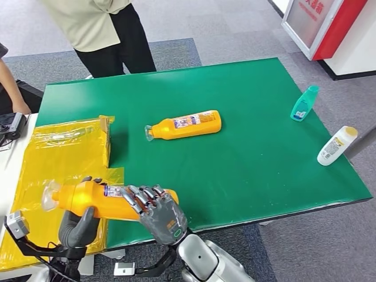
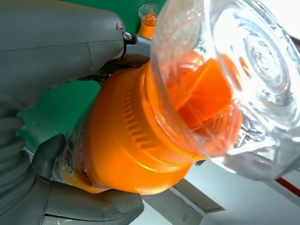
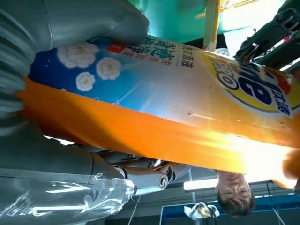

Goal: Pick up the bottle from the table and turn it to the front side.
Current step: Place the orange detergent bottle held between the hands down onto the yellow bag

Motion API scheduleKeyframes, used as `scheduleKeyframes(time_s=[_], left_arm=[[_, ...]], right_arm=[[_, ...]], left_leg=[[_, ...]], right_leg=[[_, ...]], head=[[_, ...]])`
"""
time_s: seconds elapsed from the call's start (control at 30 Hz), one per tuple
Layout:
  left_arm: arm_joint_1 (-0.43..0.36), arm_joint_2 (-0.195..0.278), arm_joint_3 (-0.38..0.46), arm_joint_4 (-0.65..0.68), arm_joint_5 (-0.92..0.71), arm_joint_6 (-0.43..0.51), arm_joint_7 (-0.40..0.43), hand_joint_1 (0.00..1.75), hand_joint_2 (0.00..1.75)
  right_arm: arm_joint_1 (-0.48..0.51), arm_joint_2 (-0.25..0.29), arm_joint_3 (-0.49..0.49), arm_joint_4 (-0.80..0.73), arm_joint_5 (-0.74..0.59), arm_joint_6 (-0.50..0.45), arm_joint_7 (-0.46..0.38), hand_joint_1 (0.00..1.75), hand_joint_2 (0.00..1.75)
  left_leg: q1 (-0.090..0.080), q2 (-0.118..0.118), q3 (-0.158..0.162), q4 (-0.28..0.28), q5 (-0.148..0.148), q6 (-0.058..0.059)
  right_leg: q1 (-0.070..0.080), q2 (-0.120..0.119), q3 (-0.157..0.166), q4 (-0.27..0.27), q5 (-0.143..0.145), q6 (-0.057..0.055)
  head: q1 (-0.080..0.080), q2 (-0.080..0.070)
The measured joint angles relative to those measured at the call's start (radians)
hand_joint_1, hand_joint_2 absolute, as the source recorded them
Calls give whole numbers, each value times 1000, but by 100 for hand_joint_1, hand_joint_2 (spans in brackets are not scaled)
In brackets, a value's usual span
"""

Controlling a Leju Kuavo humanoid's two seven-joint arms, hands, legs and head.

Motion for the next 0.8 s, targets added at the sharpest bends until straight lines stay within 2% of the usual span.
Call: scheduleKeyframes(time_s=[0.03, 0.2, 0.4, 0.57, 0.67, 0.8], left_arm=[[-1, -1, 0, 3, 0, -3, -1, 175, 175], [-6, -6, 2, 10, -49, 6, -41, 175, 175], [1, -15, 44, -29, -196, 56, -96, 175, 175], [7, -23, 83, -63, -233, 72, -108, 175, 175], [18, -29, 119, -93, -307, 100, -128, 175, 175], [31, -43, 209, -175, -460, 161, -170, 175, 175]], right_arm=[[-1, -2, 2, 0, 0, 0, 0, 0, 175], [3, -6, -5, -2, -18, 0, -32, 0, 175], [34, -6, -74, -43, -56, 0, -99, 0, 175], [56, -6, -117, -81, -69, 0, -118, 0, 175], [81, -7, -153, -114, -96, 0, -154, 0, 175], [137, -10, -217, -173, -132, 0, -192, 0, 175]], left_leg=[[0, 0, 0, 0, 0, 0], [0, 0, 0, 0, 0, 0], [0, 0, 0, 0, 0, 0], [0, 0, 0, 0, 0, 0], [0, 0, 0, 0, 0, 0], [0, 0, 0, 0, 0, 0]], right_leg=[[0, 0, 0, 0, 0, 0], [0, 0, 0, 0, 0, 0], [0, 0, 0, 0, 0, 0], [0, 0, 0, 0, 0, 0], [0, 0, 0, 0, 0, 0], [0, 0, 0, 0, 0, 0]], head=[[0, 0], [0, 0], [0, 0], [0, 0], [0, 0], [0, 0]])
